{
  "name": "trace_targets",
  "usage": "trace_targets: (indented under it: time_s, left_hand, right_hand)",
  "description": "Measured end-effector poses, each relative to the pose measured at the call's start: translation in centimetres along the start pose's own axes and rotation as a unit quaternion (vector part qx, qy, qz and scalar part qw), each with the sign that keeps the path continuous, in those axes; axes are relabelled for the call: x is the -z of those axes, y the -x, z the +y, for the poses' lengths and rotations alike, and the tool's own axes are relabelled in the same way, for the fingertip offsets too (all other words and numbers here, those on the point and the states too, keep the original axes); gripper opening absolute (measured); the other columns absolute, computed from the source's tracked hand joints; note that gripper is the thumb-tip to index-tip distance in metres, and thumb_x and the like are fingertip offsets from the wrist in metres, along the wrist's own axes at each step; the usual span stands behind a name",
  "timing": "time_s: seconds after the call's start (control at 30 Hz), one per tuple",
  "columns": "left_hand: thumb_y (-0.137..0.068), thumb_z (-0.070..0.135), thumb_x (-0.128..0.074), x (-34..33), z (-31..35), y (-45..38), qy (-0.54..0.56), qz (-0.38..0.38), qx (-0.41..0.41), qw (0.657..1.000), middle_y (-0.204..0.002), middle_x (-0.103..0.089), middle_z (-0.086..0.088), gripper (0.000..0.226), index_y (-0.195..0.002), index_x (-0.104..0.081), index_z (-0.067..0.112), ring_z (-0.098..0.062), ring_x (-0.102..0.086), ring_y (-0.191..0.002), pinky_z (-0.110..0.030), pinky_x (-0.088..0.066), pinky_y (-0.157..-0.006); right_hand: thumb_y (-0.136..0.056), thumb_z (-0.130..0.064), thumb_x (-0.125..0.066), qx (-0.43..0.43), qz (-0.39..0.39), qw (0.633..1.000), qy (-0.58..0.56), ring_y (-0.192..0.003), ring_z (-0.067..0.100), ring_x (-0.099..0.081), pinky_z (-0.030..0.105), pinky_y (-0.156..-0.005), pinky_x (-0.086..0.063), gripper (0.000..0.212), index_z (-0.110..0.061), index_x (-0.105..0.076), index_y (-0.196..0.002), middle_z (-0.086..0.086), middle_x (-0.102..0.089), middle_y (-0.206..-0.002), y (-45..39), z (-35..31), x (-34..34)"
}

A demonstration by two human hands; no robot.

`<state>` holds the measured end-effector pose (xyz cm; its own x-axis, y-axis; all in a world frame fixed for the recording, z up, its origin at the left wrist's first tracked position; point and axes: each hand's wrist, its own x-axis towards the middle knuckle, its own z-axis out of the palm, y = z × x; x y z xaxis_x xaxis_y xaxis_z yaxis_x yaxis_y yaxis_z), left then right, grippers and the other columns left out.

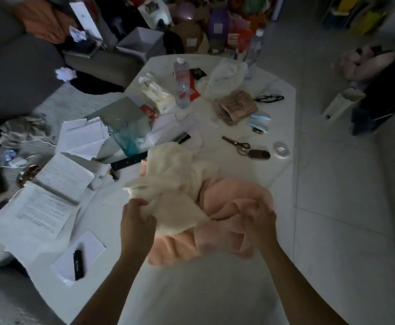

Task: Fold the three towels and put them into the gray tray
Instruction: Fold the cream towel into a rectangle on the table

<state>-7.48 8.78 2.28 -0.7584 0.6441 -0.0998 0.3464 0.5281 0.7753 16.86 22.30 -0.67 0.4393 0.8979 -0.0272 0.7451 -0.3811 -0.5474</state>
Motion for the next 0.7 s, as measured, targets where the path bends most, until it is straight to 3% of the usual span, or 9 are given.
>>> trace_targets:
  time_s: [0.1,0.2,0.27,0.37,0.43,0.53,0.6,0.63,0.7]
  left_hand:
    - [-0.076,-0.013,-0.059,-2.2,1.8,7.0,0.081,-0.013,0.035,0.996,-0.091,-0.063,-0.003,0.048,-0.097,-0.053,0.029,-0.029,-0.061,-0.078,-0.022,-0.043,-0.055]
    - [-0.066,-0.012,-0.057,-4.7,5.5,12.8,0.122,-0.012,-0.019,0.992,-0.091,-0.059,-0.001,0.052,-0.089,-0.050,0.035,-0.019,-0.057,-0.080,-0.019,-0.045,-0.059]
    - [-0.057,-0.008,-0.055,-5.7,8.0,15.4,0.120,-0.033,-0.119,0.985,-0.097,-0.054,0.001,0.051,-0.087,-0.048,0.033,-0.010,-0.053,-0.088,-0.016,-0.042,-0.067]
    - [-0.062,-0.007,-0.059,-6.4,9.9,18.2,0.092,-0.165,-0.206,0.960,-0.107,-0.053,0.003,0.045,-0.092,-0.055,0.026,-0.006,-0.055,-0.097,-0.015,-0.044,-0.078]
    - [-0.075,0.001,-0.064,-6.6,9.5,19.6,0.075,-0.256,-0.209,0.941,-0.108,-0.058,0.004,0.031,-0.097,-0.063,0.023,-0.012,-0.060,-0.102,-0.024,-0.049,-0.086]
    - [-0.085,0.005,-0.067,-6.8,7.4,21.0,0.107,-0.260,-0.129,0.951,-0.096,-0.072,0.004,0.013,-0.094,-0.071,0.014,-0.011,-0.068,-0.094,-0.029,-0.053,-0.087]
    - [-0.086,0.006,-0.066,-7.0,5.2,20.6,0.149,-0.194,0.040,0.969,-0.101,-0.073,0.000,0.018,-0.100,-0.069,0.018,-0.014,-0.068,-0.090,-0.030,-0.054,-0.080]
    - [-0.086,0.009,-0.068,-7.2,3.9,20.1,0.199,-0.160,0.160,0.954,-0.111,-0.070,-0.007,0.025,-0.109,-0.064,0.018,-0.019,-0.066,-0.093,-0.032,-0.053,-0.078]
    - [-0.092,0.022,-0.069,-7.6,1.9,18.9,0.327,-0.130,0.383,0.854,-0.133,-0.055,-0.016,0.040,-0.128,-0.053,0.017,-0.033,-0.061,-0.107,-0.042,-0.054,-0.079]
  right_hand:
    - [-0.098,-0.036,-0.052,0.095,-0.283,0.954,0.011,-0.139,0.031,-0.038,0.016,-0.108,-0.030,0.060,-0.013,-0.033,-0.149,0.015,-0.031,-0.152,1.6,2.3,1.2]
    - [-0.096,-0.038,-0.055,0.203,-0.264,0.940,-0.081,-0.136,0.006,-0.026,0.025,-0.110,-0.026,0.050,-0.035,-0.041,-0.144,-0.008,-0.026,-0.153,2.5,4.6,3.7]
    - [-0.101,-0.029,-0.051,0.079,-0.398,0.883,-0.237,-0.137,0.022,-0.041,0.039,-0.111,-0.037,0.033,-0.023,-0.057,-0.133,0.008,-0.046,-0.149,2.8,4.7,5.4]
    - [-0.100,-0.043,-0.042,-0.168,-0.561,0.690,-0.426,-0.097,0.028,-0.067,0.037,-0.083,-0.052,0.049,-0.006,-0.064,-0.124,0.017,-0.072,-0.109,1.3,4.9,7.5]
    - [-0.099,-0.043,-0.045,-0.179,-0.596,0.650,-0.436,-0.111,0.032,-0.064,0.046,-0.102,-0.047,0.048,-0.010,-0.059,-0.131,0.020,-0.068,-0.123,-0.1,4.7,8.7]
    - [-0.092,-0.008,-0.060,-0.107,-0.567,0.722,-0.381,-0.118,0.037,-0.061,0.054,-0.109,-0.041,0.043,-0.007,-0.054,-0.135,0.018,-0.066,-0.126,-1.3,5.5,8.3]
    - [-0.087,0.003,-0.064,-0.054,-0.525,0.794,-0.303,-0.105,0.034,-0.067,0.047,-0.098,-0.051,0.041,-0.003,-0.060,-0.127,0.016,-0.072,-0.113,-1.6,6.9,7.8]
    - [-0.085,0.005,-0.066,-0.030,-0.502,0.823,-0.263,-0.096,0.030,-0.069,0.040,-0.088,-0.056,0.039,-0.002,-0.063,-0.123,0.013,-0.074,-0.104,-1.7,7.7,7.6]
    - [-0.082,0.006,-0.068,0.001,-0.472,0.856,-0.211,-0.087,0.026,-0.069,0.032,-0.074,-0.053,0.039,-0.003,-0.066,-0.120,0.008,-0.073,-0.093,-2.2,9.5,7.0]
